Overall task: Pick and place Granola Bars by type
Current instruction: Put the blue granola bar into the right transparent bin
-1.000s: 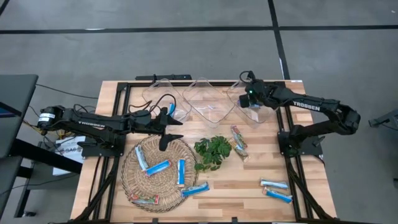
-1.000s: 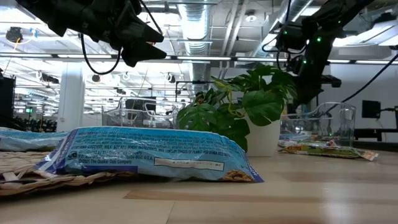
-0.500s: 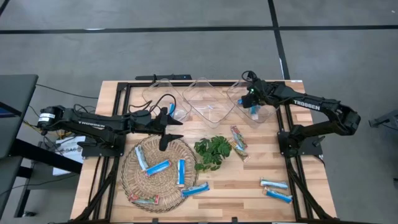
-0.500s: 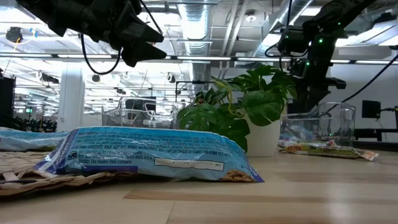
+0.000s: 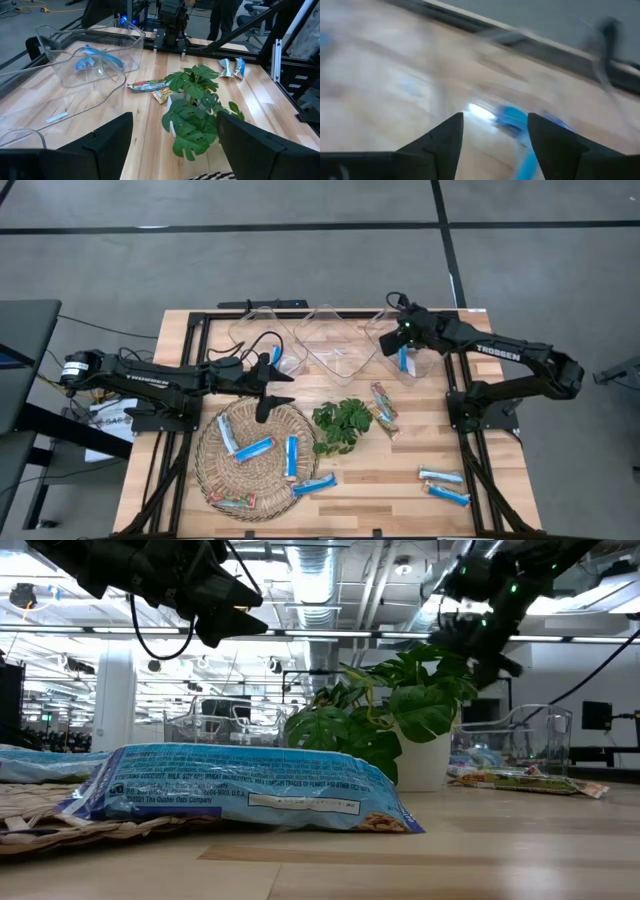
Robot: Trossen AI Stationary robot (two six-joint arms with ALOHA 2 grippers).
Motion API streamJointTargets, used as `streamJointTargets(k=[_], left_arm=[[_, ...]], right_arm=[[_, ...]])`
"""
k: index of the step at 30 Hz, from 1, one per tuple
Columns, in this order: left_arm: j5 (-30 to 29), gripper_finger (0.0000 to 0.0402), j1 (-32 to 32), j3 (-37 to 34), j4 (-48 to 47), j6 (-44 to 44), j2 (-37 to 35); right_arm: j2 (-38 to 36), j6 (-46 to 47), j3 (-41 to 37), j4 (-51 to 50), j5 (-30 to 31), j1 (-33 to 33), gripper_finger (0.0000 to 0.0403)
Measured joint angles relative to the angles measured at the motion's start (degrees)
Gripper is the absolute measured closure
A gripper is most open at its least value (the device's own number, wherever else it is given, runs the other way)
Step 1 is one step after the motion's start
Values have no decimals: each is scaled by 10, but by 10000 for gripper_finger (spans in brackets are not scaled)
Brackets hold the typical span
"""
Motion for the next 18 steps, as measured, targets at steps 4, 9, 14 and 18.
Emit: streamJointTargets(k=[4,9,14,18], left_arm=[[0,123,0,0,1,-10,0],[0,123,0,0,1,-14,0],[-4,123,0,0,2,-15,0],[9,123,0,0,2,-15,0]], right_arm=[[-35,-10,0,54,-72,44,192],[-64,13,0,98,-130,129,198],[-65,34,0,134,-130,239,205],[-56,35,0,142,-129,311,212]])
